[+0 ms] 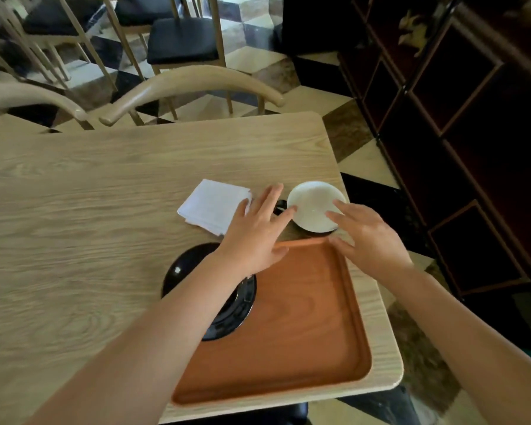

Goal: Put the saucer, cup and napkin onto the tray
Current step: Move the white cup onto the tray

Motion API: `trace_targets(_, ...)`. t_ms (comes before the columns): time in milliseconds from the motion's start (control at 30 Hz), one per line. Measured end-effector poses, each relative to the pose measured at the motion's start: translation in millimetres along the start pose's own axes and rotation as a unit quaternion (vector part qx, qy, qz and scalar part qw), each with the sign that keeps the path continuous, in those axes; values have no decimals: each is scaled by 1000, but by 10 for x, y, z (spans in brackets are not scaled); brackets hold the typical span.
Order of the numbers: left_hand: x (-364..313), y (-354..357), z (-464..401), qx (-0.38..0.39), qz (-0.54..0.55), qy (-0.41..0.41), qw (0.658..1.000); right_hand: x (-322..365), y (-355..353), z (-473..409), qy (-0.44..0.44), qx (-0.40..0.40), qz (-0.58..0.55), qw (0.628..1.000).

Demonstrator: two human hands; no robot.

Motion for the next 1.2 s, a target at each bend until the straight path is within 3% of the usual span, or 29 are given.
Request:
trace_targets(100,-61,137,-116,24,-24,3,999,-57,83,-27,-53,-9,8,999)
trace_targets(267,-73,123,-184,-61,23,9,998,-109,129,-36,-63,-57,-18,996)
trace_targets(500,-70,125,-193,-101,96,-35,990,-152,149,-50,-47,-81,-63,994)
trace_targets(767,-226,-54,44,-147,118,-44,981,-116,-138,146,-122,-146,-57,980)
trace_targets(967,-393,10,521,-160,112,-70,978,4,-116,521,-167,-132,-58,975)
trace_targets(1200,-491,117,657,-176,116,-72,975,-37,-18,701,-150,-119,-63,980)
Point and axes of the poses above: each hand's wrist, its own z-axis away from the middle knuckle, its own y-axis out of the palm, x = y × z, the point moved 4 cm from there along -z, towards the middle knuckle, and after that the axes turned 7 degrees about -x, right-handed, at the moved point
